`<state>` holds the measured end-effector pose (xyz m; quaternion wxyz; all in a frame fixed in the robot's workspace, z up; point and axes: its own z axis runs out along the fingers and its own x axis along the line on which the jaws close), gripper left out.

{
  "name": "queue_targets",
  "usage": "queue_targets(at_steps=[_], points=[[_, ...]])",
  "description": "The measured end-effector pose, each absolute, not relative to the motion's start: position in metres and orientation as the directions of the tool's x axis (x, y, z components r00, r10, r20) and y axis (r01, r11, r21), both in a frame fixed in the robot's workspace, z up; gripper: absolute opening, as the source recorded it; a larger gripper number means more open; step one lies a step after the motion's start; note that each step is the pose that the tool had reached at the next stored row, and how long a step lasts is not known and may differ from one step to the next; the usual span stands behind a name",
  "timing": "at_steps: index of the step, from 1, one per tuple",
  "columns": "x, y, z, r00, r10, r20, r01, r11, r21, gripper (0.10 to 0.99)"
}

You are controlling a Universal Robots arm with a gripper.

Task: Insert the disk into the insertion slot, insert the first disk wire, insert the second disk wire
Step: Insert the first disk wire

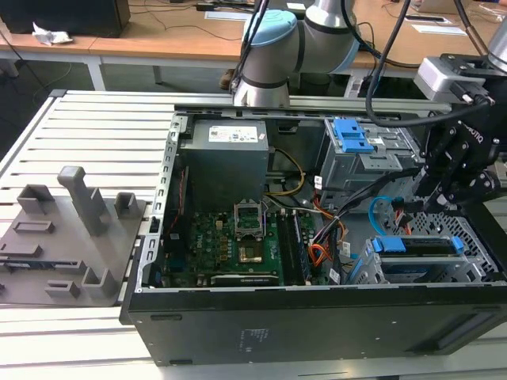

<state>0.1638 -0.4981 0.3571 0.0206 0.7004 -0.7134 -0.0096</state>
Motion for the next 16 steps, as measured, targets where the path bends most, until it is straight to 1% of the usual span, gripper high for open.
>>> queue_targets(at_steps=[8,12,16], points=[[0.162,-0.496,0.348,-0.018,-1.0,0.017,-0.999,0.019,0.042,0.361],[0.147,-0.496,0.348,-0.018,-0.999,0.03,-0.999,0.019,0.032,0.361],[0.145,-0.496,0.348,-0.018,-0.999,0.045,-0.999,0.02,0.031,0.361]])
